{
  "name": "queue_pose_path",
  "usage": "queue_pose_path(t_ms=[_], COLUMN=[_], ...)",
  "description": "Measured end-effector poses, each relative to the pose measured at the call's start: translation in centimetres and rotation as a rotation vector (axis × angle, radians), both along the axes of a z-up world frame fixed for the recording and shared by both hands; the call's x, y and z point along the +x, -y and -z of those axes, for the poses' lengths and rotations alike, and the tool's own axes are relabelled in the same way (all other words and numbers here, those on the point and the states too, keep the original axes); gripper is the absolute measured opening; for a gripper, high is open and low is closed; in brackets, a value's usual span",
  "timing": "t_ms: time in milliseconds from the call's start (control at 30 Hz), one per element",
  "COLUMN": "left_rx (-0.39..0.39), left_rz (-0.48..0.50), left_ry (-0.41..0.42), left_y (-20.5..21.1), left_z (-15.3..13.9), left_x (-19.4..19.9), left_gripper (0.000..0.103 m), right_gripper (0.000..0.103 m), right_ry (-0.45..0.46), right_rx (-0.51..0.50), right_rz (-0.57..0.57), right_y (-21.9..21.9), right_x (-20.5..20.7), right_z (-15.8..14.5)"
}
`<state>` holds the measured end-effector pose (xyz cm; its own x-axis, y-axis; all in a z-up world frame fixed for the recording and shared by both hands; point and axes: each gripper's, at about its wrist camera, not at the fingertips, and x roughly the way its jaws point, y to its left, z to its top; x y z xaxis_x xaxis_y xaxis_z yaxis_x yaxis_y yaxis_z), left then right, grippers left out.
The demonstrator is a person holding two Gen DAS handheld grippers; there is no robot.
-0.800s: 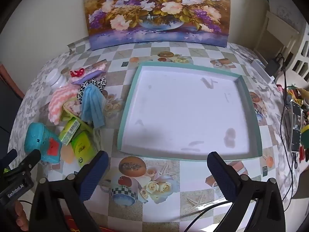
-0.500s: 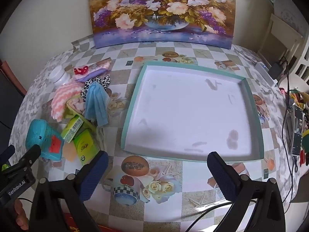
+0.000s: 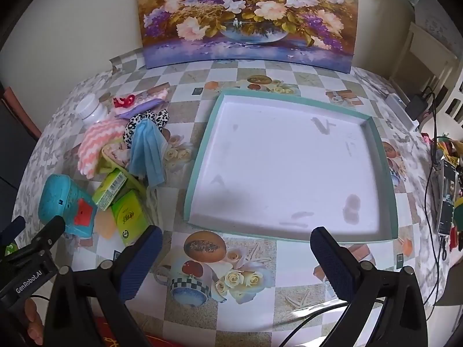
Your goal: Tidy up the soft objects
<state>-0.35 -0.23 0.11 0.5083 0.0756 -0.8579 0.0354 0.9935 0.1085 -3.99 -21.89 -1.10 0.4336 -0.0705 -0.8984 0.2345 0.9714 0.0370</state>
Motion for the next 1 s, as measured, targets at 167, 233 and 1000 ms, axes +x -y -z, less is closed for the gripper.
queue_pose_path(t_ms=[167, 233, 1000], left_rx=[0.003, 0.007, 0.010], left_rz=[0.004, 0.004, 0.004], left_ry=[0.001, 0.000, -0.003], left_y=[0.10, 0.16, -0.09], left_z=[0.08, 0.10, 0.30], left_x=[0.09, 0.11, 0.02], left_gripper=[0.103, 0.103, 0.103], right_gripper=[0.103, 0.103, 0.103], right_ry=[-0.004, -0.004, -0.007], right_rx=[-0.003, -0.003, -0.003], right_rz=[-0.002, -0.002, -0.002], right_y=[-0.05, -0.07, -0.09], right_x=[0.07, 0.04, 0.15], right_z=[0.09, 0.13, 0.17])
